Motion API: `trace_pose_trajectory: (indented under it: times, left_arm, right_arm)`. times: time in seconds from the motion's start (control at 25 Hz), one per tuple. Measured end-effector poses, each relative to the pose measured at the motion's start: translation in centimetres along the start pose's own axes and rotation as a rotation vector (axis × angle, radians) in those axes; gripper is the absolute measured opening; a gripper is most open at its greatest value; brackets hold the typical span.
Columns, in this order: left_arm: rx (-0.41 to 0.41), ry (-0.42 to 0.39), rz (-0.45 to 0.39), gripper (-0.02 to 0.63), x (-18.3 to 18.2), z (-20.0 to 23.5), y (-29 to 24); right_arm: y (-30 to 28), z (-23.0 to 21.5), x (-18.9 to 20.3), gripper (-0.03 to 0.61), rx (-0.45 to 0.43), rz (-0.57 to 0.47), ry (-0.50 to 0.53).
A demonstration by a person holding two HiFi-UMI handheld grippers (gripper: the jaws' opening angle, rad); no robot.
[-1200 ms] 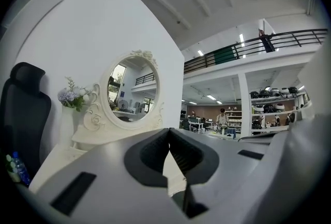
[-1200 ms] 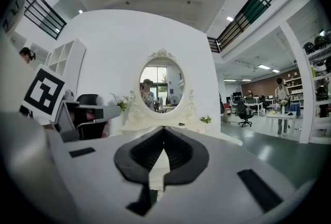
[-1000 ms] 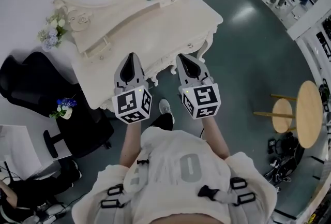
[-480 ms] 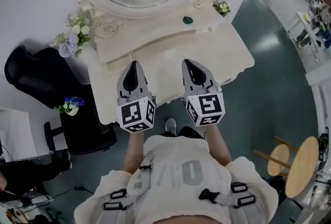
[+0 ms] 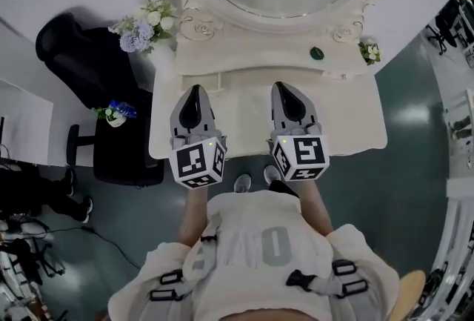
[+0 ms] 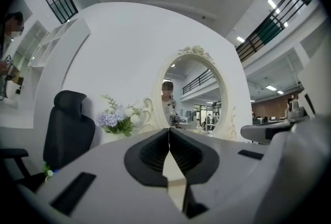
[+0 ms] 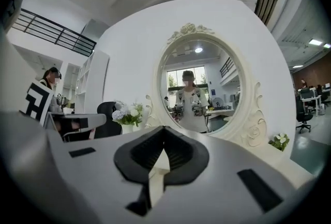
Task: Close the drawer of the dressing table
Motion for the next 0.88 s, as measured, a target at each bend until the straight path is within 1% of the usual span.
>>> trace_pose_trajectory:
  times: [0.2,0.4,0.48,0.56,0.72,0.88]
  left_arm:
    - [-0.084,-0.035,-0.022,0.02,-0.3,-0.9,-0.2]
    - [-0.157,0.008,-0.043,0.02,0.0,-0.9,-0.1]
    - [-0.174,-0.009,-0.043,0.02,0.1,-0.7,-0.5]
    - [-0.18,-0.032,-0.047,0.02,0.1,-0.6,-0.8]
    - [-0.185,-0.036,-0.071,0.02,0.3,-0.7,-1.3]
    - [-0.143,-0.035,-0.072,0.021,0.2,-0.8,-1.8]
  right_arm:
    - [-1.8,-1.2,0.3,0.009,-0.1,-0.001,-0.001]
    - [-3.6,-1.7,1.3,0.009,-0.167,0.012,-0.031]
    - [-4.3,-1.8,1.3,0.009,-0.188,0.01,-0.031]
    - [-4.7,-1.9,1.3,0.009,-0.203,0.01,-0.031]
    - [-5.3,-2.2,1.5,0.009,-0.226,0.016,-0.04]
    - [-5.8,-2.3,1.5,0.009,-0.236,0.021,-0.038]
Point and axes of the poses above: the fingertips, and each gripper's own axes: y backward along the fingers, z to its left, x out of its underside, the point moved 10 cm from there along y, backward along the fingers, and after that the axes turned 11 degrees about -z, right-handed, at the moved point
